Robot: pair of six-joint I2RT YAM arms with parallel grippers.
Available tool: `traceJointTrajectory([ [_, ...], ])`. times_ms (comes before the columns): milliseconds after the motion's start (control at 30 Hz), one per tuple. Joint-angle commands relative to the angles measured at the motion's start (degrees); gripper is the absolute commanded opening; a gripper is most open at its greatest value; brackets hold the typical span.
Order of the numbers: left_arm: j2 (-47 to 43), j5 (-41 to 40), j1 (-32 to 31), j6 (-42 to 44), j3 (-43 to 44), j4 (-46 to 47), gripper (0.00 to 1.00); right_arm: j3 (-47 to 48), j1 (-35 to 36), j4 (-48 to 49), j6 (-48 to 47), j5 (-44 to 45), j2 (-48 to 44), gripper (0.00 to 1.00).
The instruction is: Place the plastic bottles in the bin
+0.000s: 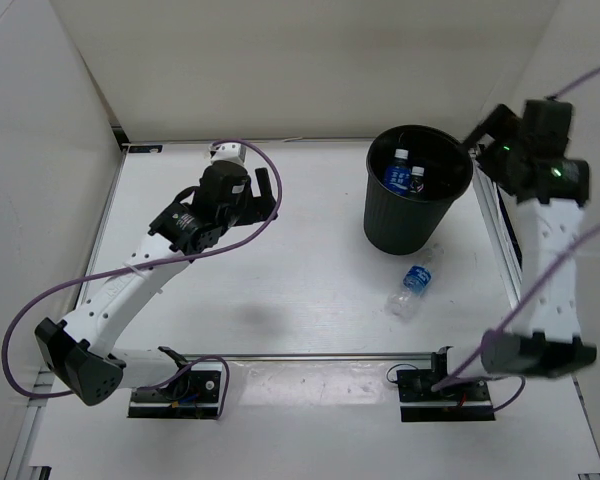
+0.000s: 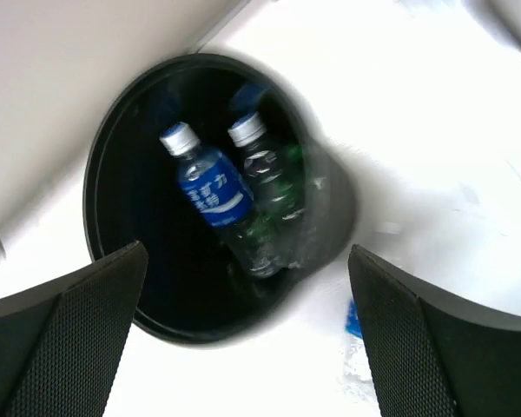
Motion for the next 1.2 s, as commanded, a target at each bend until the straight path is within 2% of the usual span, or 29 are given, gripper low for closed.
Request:
traceJointTrajectory([
  [0,0.22,-1.16,0.30,-0.68,0.03,-0.47,1.00,-5.72,-4.36,-1.55,3.10,3.17,-11.54,1.00],
  [33,0.92,-1.16,0.30,-0.68,0.03,-0.47,1.00,-12.80,-5.16,-2.08,3.98,2.47,-13.48,1.00],
  [133,1.45,-1.16,0.30,-0.68,0.03,-0.47,1.00,-26.18,-7.52,-1.04,7.75,-1.83,-22.45,1.00],
  [167,2.06,-1.16,0.82,-0.68,0.03,-0.47,1.00,-34.06,-8.41,-0.51,8.29,-4.02,-24.47,1.00],
  [233,2.07,-1.16,0.83,-1.20,0.03,-0.47,1.00,-40.26,-9.55,0.02,8.90,-9.04,-28.26,1.00],
  [367,2.59,-1.16,1.35,-1.20,-1.12,-0.47,1.00,-51.00,-9.56,2.55,9.44,-12.91,-28.80,1.00],
  [467,2.59,-0.64,1.36,-1.73,-2.34,-0.99,1.00,-56.44,-9.56,6.42,7.24,-15.46,-27.23,1.00],
  [633,1.54,-0.63,1.88,-1.73,-3.49,-0.99,1.00,-58.48,-8.42,12.58,6.10,-16.96,-21.86,1.00],
  [767,0.22,-0.63,2.50,-1.73,-4.71,-1.52,1.00,-58.49,-7.89,15.31,4.87,-17.67,-12.49,1.00],
  [933,-0.31,-0.11,3.03,-1.73,-5.25,-2.05,1.00,-57.35,-6.75,15.32,2.41,-13.98,1.23,0.99],
  [1000,-0.31,0.42,3.55,-1.73,-5.25,-2.66,1.00,-56.82,-6.75,15.32,1.45,-13.10,3.36,0.87],
  [1033,-0.31,0.42,3.55,-1.73,-4.55,-2.66,1.00,-56.03,-6.75,15.32,0.83,-12.49,3.98,0.72],
  [1133,0.22,0.42,3.55,-1.73,-4.55,-3.19,1.00,-54.54,-6.75,13.22,0.21,-12.48,1.63,0.48],
  [1167,0.22,0.42,3.55,-1.73,-4.55,-3.19,1.00,-53.92,-6.75,11.73,0.21,-12.48,0.57,0.46],
])
